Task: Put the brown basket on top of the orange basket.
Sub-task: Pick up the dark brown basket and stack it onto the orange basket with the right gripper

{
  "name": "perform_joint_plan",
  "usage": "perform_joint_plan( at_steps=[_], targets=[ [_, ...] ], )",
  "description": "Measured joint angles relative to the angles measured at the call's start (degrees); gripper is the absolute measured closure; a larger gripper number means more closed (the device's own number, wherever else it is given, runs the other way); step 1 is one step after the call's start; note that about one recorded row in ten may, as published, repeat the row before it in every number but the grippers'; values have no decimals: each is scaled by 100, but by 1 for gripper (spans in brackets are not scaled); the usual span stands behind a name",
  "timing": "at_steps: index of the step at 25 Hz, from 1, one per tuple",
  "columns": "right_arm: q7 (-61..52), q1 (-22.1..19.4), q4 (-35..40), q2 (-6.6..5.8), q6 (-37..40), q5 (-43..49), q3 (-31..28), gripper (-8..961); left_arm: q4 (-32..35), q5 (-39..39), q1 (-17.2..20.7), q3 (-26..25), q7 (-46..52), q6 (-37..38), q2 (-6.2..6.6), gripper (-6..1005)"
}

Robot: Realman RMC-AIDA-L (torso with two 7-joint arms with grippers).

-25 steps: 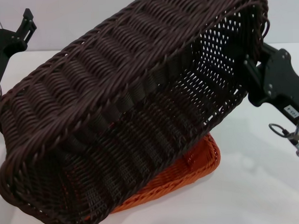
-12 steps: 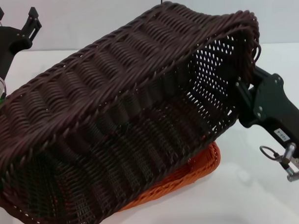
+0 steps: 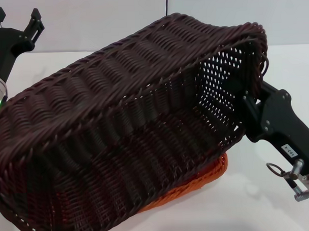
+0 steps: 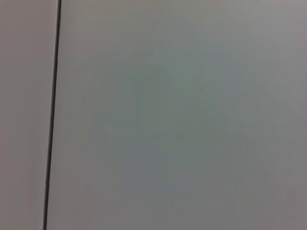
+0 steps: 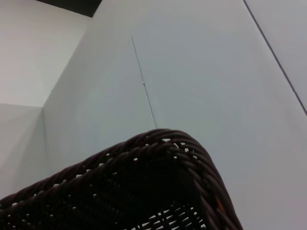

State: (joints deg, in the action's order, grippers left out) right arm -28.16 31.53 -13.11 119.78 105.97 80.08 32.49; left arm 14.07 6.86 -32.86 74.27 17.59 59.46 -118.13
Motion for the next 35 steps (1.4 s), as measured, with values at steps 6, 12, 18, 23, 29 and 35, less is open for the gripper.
perform_joint_plan(
  at_steps=[6, 12, 18, 23, 29, 35],
  targets=[
    [3, -41, -172, 2, -173, 28, 4, 811, -4, 0, -56, 0, -68, -61, -10, 156],
    [-4, -201, -208, 2, -448, 36, -14, 811, -10, 0, -60, 0, -87, -81, -17, 156],
    [-63, -169, -287, -1, -677, 37, 8, 811, -10, 0, -60, -14, -89, -84, -17, 156],
    [-172, -138, -303, -13, -856, 49, 34, 810, -10, 0, -95, -3, -90, -86, -23, 156],
    [-419, -236, -279, -36, -863, 103, 37, 810, -10, 0, -162, 0, -90, -207, -26, 156],
    [-573, -300, -283, -46, -835, 105, 19, 810, -44, 0, -264, 7, -98, -304, -34, 157]
  ],
)
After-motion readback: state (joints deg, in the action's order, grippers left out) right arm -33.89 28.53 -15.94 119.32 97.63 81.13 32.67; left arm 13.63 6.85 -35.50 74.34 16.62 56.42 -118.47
